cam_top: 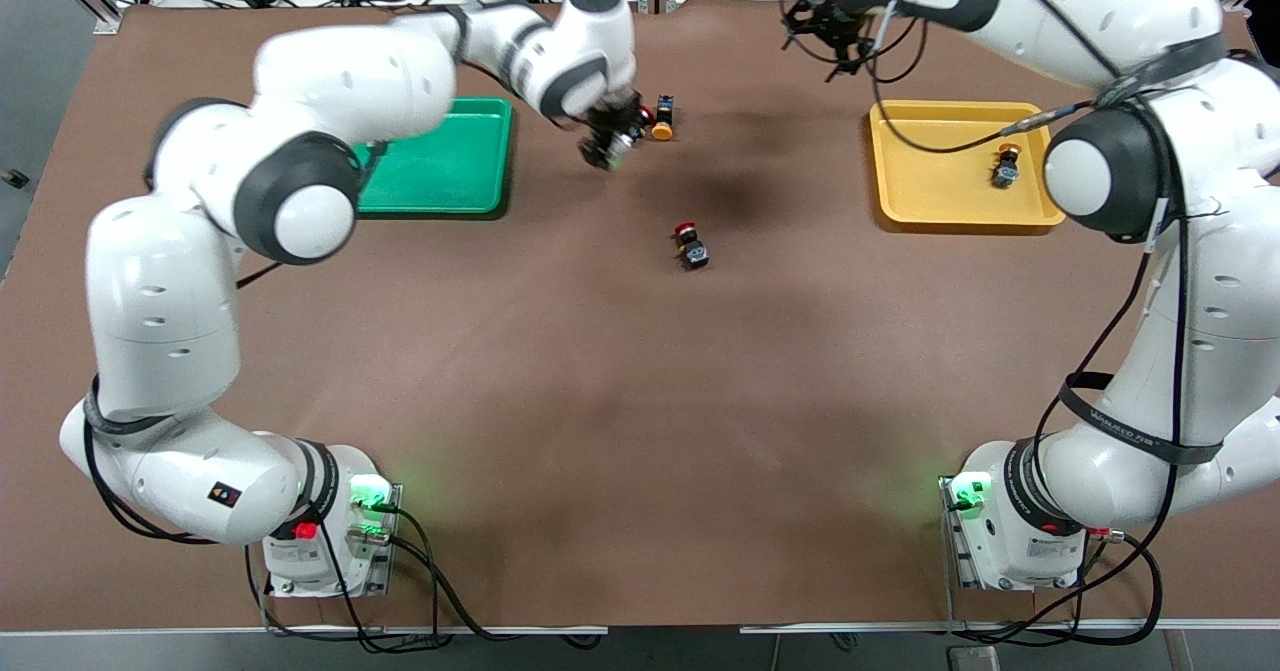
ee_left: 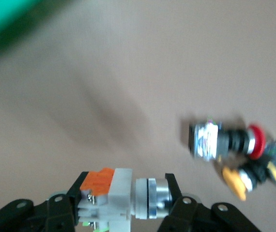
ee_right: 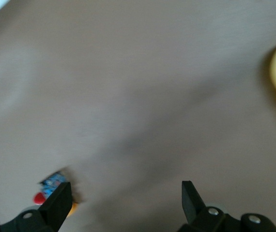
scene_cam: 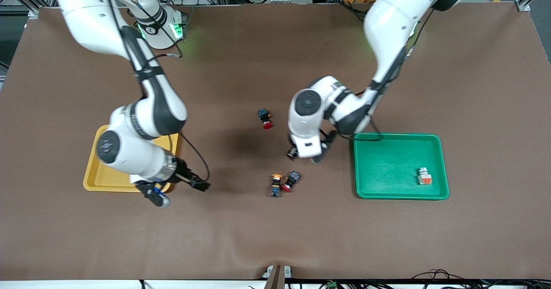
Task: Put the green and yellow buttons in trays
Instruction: 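Carry the second white button to the green tray while the right gripper reaches buttons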
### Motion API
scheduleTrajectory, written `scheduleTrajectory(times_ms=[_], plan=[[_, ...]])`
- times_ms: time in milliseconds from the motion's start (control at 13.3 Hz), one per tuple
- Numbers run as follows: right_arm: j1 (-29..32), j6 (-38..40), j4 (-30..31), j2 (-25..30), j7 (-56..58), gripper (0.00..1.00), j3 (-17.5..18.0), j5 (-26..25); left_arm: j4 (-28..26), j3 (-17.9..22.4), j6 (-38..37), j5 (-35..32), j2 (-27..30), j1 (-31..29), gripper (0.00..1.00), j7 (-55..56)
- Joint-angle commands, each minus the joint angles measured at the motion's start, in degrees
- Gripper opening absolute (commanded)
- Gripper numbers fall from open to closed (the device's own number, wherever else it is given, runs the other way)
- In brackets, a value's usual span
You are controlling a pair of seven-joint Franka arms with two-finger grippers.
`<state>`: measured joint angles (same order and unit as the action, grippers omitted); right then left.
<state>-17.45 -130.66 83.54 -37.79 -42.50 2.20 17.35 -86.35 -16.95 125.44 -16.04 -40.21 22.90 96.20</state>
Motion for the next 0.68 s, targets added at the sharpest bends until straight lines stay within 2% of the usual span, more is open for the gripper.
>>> scheduleTrajectory(times_ms=[0, 150, 301, 451, 602], plan=[[-3.63, -5.99, -5.47, -5.34, -4.76, 1.00, -0.45, 1.02, -1.45, -0.63, -3.88, 0.75, 3.20, -6.09, 0.00, -13.27], [-7.50, -7.51, -13.97, -12.01, -10.47, 1.00, -0.88, 0.49, -1.71, -0.63, -5.55, 0.75, 3.73, -10.48, 0.00, -22.67], [-10.31, -8.12, -19.19, -16.77, -11.81, 1.00, -2.28, -0.99, -1.72, -0.54, -7.05, 0.75, 3.73, -14.09, 0.00, -30.77], [-12.95, -10.40, -19.82, -17.76, -11.47, 1.00, -3.87, -2.49, -1.72, -0.54, -6.88, 0.57, 2.77, -17.26, 0.00, -37.11], [-14.54, -9.89, -19.73, -17.76, -10.24, 1.00, -3.79, -7.47, -1.28, -0.46, -4.87, 0.57, 0.84, -20.42, 0.00, -42.21]])
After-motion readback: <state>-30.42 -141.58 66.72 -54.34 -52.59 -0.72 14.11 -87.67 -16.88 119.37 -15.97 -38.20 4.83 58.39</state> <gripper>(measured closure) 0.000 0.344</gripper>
